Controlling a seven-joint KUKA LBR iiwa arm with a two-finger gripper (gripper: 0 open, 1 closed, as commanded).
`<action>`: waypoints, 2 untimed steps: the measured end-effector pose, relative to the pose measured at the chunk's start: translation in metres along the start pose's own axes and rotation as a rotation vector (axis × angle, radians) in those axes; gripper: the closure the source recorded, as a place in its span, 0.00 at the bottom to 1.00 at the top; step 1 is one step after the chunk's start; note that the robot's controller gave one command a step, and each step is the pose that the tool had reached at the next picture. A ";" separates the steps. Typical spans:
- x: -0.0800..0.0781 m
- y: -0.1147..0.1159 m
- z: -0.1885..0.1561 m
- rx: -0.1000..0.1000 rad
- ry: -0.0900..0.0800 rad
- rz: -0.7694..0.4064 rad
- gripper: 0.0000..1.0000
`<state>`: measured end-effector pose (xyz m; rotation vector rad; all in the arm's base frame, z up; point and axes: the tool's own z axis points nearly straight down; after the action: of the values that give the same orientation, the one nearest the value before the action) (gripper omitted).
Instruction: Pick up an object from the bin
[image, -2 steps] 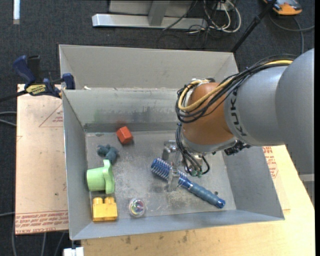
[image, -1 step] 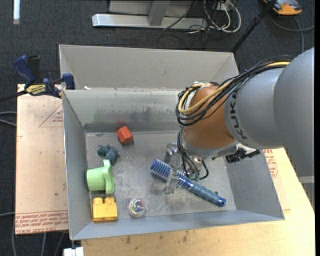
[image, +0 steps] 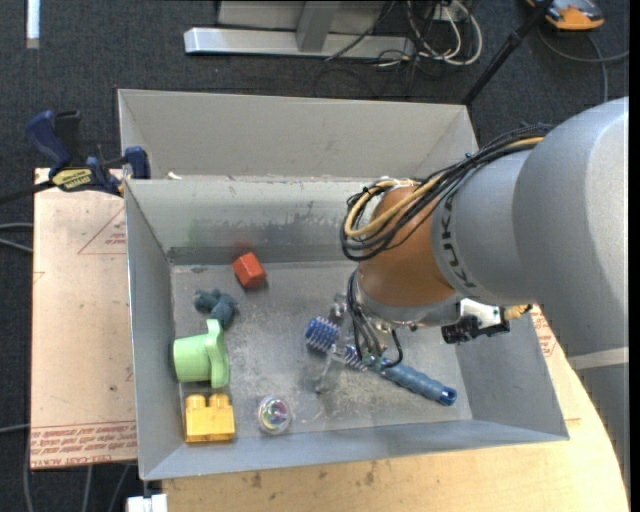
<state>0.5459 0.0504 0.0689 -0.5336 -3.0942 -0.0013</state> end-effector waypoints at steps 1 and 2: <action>0.000 0.000 0.000 -0.001 -0.001 0.000 0.00; 0.000 0.000 0.000 -0.001 -0.002 -0.001 1.00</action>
Offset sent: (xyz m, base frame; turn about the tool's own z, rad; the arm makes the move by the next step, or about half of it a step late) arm 0.0000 0.0000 0.0000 0.0000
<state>0.5463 0.0506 0.0690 -0.5330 -3.0967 -0.0020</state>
